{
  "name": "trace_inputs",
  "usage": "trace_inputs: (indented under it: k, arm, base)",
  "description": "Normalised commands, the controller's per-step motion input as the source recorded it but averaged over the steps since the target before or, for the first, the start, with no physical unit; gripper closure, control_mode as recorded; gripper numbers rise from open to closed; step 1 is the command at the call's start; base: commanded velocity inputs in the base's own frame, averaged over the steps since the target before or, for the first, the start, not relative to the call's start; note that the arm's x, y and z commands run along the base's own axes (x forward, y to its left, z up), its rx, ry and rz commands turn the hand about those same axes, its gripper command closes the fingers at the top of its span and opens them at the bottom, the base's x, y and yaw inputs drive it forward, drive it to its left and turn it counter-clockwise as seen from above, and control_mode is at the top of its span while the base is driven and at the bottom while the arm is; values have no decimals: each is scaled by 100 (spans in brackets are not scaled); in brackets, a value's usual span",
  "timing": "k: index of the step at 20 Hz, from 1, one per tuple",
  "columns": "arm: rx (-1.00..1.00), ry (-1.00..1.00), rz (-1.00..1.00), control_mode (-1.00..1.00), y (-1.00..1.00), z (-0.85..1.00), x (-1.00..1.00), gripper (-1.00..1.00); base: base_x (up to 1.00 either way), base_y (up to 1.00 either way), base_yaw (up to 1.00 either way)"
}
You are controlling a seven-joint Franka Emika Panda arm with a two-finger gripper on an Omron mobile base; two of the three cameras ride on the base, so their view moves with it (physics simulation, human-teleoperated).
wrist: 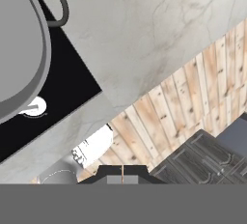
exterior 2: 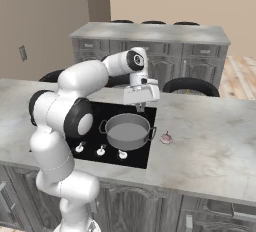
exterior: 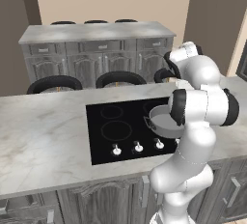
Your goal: Turn on the burner for the pot on the stove. Wait thirty seconds for the pot to heat up. Then add the garlic to the pot.
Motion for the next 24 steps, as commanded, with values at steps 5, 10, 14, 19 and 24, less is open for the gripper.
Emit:
trace_inputs:
  k: [5,10,14,19,24]
  arm:
    - [0,0,0,-100,0,0,0,100]
    - [0,0,0,-100,0,0,0,100]
    - [0,0,0,-100,0,0,0,100]
    - [0,0,0,-100,0,0,0,100]
    - [0,0,0,-100,0,0,0,100]
  base:
    - [0,0,0]
    - [0,0,0]
    - [0,0,0]
    - [0,0,0]
    - [0,0,0]
